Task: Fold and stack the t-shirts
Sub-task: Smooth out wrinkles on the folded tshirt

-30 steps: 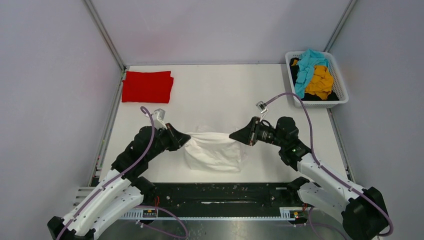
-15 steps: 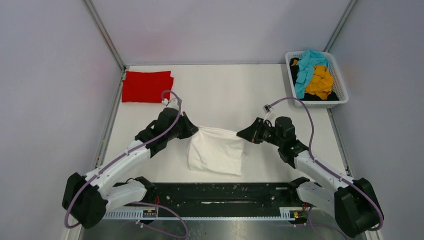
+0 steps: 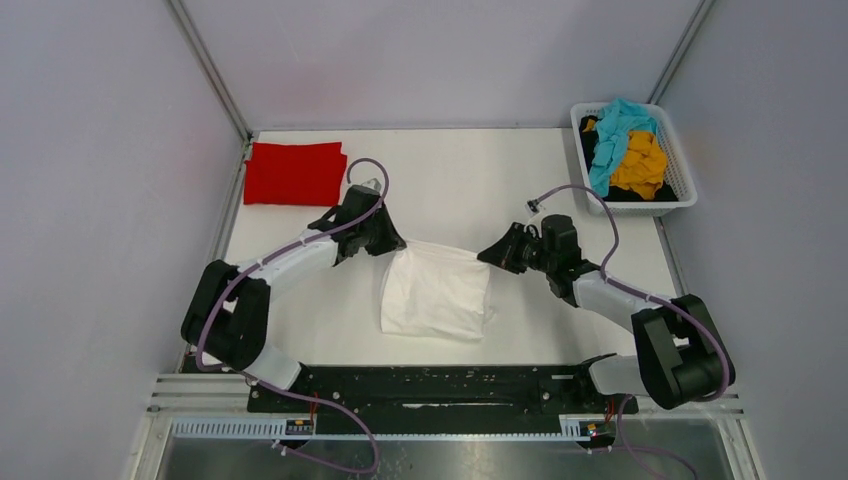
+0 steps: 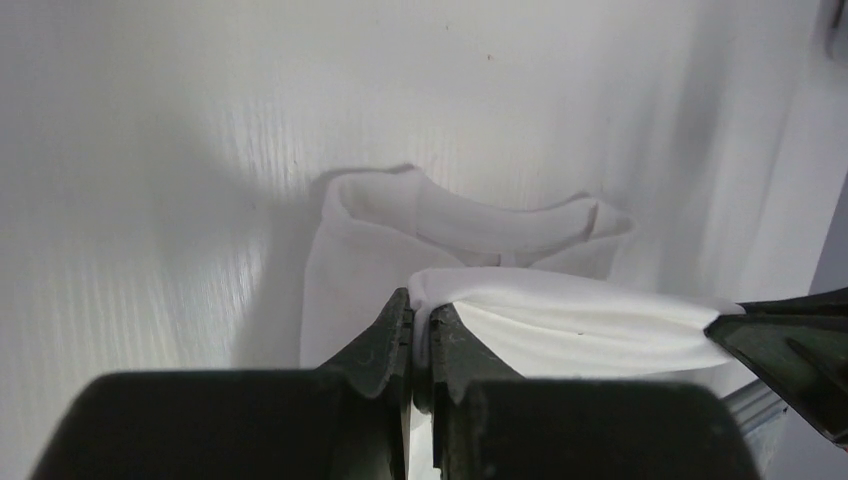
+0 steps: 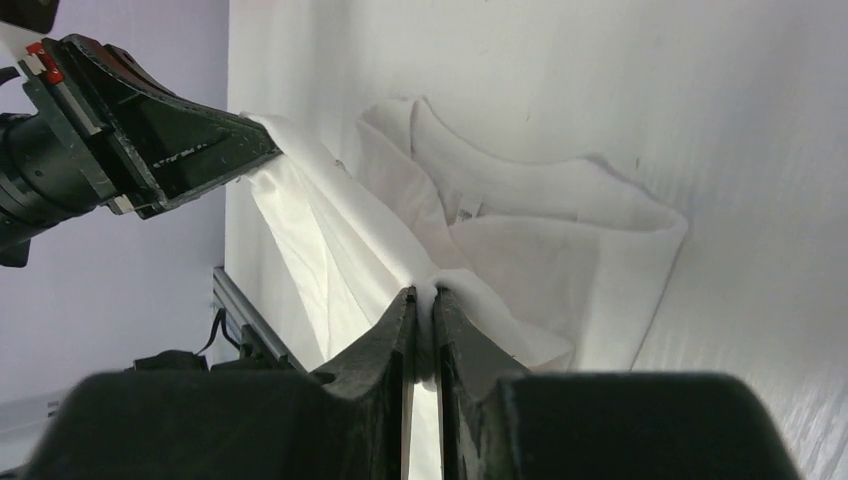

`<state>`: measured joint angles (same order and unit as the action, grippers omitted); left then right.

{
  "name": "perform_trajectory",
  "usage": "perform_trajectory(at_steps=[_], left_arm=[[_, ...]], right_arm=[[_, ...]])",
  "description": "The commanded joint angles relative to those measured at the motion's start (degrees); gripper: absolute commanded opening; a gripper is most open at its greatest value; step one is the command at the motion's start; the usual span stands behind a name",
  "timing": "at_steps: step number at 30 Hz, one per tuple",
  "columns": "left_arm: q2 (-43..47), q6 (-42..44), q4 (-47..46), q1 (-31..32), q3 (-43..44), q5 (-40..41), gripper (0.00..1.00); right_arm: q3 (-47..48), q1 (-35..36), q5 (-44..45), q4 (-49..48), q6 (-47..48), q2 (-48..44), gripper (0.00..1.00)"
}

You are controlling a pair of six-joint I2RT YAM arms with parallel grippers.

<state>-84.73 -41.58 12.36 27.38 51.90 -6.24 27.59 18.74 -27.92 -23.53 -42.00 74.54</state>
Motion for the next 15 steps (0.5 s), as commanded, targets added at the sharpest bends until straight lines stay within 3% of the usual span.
perform_trajectory(at_steps=[1,15], left_arm=[[-5.09,2.88,-1.82,-2.78,5.58,1.85,0.00],[-21.23,5.28,0.43,-3.40,17.72,-3.23,0.13]], right_arm=[[4.43,-1.59,5.02,-0.01,3.05,3.18,0.10],[8.28,-2.66,20.32,9.92,4.04,8.51,0.15]])
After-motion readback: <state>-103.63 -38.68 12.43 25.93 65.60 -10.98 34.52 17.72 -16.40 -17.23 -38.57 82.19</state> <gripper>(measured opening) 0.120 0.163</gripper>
